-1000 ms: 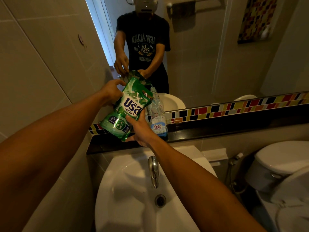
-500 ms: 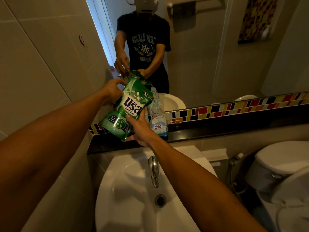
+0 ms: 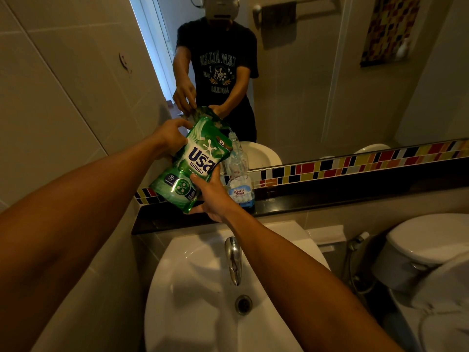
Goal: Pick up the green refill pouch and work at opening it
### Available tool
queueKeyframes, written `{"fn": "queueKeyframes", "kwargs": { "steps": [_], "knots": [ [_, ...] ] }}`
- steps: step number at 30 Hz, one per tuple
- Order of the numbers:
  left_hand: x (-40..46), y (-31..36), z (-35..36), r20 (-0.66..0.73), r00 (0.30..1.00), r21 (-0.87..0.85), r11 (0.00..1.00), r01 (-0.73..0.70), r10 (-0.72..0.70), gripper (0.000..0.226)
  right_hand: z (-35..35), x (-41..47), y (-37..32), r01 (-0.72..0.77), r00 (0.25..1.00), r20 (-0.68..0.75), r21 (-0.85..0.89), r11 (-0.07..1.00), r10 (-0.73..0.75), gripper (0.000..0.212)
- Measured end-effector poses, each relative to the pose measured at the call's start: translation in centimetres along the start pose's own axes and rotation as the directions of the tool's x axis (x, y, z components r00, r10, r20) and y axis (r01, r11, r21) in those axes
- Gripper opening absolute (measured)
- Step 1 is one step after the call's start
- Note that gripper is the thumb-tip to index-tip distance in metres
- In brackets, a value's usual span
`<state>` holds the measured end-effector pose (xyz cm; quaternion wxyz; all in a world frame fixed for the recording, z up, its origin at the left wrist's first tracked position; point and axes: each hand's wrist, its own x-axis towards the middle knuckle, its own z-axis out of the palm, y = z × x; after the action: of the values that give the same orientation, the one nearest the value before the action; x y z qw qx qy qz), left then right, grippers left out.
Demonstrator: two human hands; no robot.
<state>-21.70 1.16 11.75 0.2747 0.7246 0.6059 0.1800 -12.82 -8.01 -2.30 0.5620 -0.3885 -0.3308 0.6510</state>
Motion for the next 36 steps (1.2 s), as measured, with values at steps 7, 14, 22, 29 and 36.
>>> {"fn": "queueKeyframes", "kwargs": {
  "steps": [7,14,22,29,36],
  "knots": [
    [0.3,-0.2,0.2,-0.001,1.0,0.01,1.0,0.002,-0.002,0.049,0.0,0.1,0.2,-0.003,1.0,-0.008,0.014,1.0,0.004,0.08],
    [0.3,-0.3,0.3,0.002,1.0,-0.011,1.0,-0.002,0.002,0.049,0.1,0.0,0.5,0.014,1.0,0.003,0.022,1.0,-0.014,0.074],
    [0.4,-1.0,0.7,0.0,1.0,-0.071,0.997,-0.019,0.019,0.047,-0.3,0.2,0.6,0.011,1.0,-0.003,-0.027,1.0,-0.011,0.077],
    [0.3,-2.8,2.9,-0.073,0.997,-0.193,0.981,-0.019,0.005,0.044,-2.1,0.6,1.6,0.019,0.999,-0.029,-0.152,0.988,-0.024,0.078],
    [0.0,-6.0,6.2,-0.132,0.988,-0.328,0.944,0.034,-0.081,0.03,-4.7,1.5,3.1,0.064,0.99,-0.106,-0.253,0.965,-0.093,0.074]
  ]
}}
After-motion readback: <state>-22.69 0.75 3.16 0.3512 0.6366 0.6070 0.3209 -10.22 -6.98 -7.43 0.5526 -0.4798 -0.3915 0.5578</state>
